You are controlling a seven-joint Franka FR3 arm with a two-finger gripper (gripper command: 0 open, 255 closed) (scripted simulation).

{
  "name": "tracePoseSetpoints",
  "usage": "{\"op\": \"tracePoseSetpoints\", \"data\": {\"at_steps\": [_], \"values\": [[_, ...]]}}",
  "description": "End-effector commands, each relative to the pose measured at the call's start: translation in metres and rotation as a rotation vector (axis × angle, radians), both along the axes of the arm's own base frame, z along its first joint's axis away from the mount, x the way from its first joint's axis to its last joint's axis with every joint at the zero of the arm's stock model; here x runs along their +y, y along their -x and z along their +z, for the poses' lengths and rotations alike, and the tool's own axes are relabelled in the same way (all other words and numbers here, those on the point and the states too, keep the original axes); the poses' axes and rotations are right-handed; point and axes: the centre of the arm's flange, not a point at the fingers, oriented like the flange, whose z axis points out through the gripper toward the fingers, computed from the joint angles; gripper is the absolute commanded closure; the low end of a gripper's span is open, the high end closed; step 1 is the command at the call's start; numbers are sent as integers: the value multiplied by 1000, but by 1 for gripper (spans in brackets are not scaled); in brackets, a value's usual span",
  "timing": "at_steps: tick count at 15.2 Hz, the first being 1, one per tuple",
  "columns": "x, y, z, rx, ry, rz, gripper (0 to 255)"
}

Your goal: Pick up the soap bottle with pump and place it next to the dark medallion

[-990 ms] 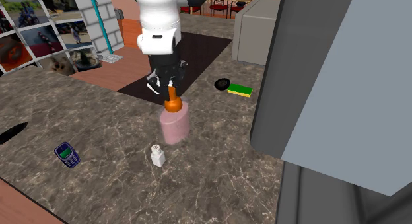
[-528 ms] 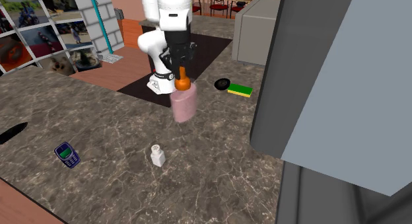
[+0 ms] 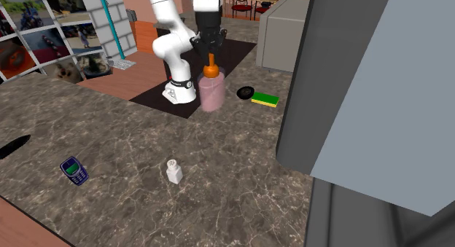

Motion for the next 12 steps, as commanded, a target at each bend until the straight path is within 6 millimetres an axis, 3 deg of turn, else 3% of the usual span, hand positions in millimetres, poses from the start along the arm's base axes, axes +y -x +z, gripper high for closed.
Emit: {"op": "tracePoseSetpoints", "data": {"at_steps": [1, 12], "values": [[21, 12, 0, 0, 1, -1, 255], [152, 69, 28, 0, 1, -1, 255]]}}
